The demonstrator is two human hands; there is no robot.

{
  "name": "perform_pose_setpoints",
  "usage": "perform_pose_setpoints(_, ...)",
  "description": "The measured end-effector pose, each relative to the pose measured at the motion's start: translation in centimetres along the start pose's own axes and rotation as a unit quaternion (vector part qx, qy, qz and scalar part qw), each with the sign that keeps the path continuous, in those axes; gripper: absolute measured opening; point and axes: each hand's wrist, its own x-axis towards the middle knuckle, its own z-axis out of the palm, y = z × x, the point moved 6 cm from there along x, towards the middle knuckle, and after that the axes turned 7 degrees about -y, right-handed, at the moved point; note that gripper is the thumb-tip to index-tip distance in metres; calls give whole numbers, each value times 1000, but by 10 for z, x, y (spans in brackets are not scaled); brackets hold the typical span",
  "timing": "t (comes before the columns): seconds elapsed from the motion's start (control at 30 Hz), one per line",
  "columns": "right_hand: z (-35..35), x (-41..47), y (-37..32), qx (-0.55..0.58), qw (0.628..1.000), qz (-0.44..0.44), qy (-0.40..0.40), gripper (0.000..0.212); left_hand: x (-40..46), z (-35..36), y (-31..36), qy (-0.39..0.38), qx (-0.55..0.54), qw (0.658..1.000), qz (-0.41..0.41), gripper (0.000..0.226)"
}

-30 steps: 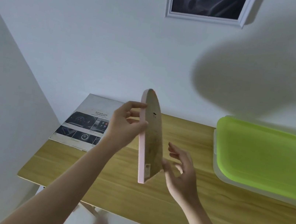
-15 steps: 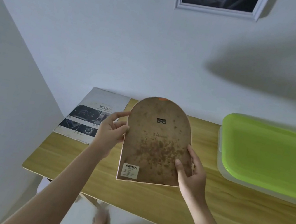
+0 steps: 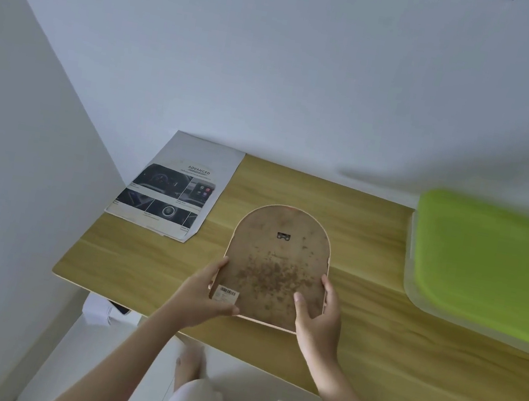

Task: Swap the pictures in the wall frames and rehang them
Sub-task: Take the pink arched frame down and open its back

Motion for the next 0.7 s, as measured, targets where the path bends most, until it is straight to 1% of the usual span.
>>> perform_pose_setpoints(0.07, 8, -1, 6, -4, 1000, 18, -16, 68, 4, -1, -10, -11, 33, 999, -16, 115)
perform_pose_setpoints(0.17, 14, -4, 6, -31, 999, 20, -25, 71, 7, -3, -16, 3, 48, 999, -22, 115)
perform_pose_setpoints(0.27, 12, -2, 4, -100, 995, -4, -30, 69, 7, -3, -19, 31, 69, 997, -16, 113)
perform_pose_setpoints(0.33, 11, -2, 3, -141, 989, -19, -30, 72, 7, -3, -22, 50, 87, 995, -9, 112)
perform_pose_setpoints(0.47, 7, 2, 7, -207, 978, -27, -28, 78, 10, -3, -25, 61, 97, 993, 12, 111)
perform_pose_setpoints(0.6, 7, 4, 10, -216, 976, -27, -30, 78, 9, -3, -29, 63, 64, 996, 28, 116)
perform_pose_setpoints(0.7, 7, 10, 7, -209, 977, -27, -30, 80, 9, -4, -32, 70, 64, 995, 41, 116)
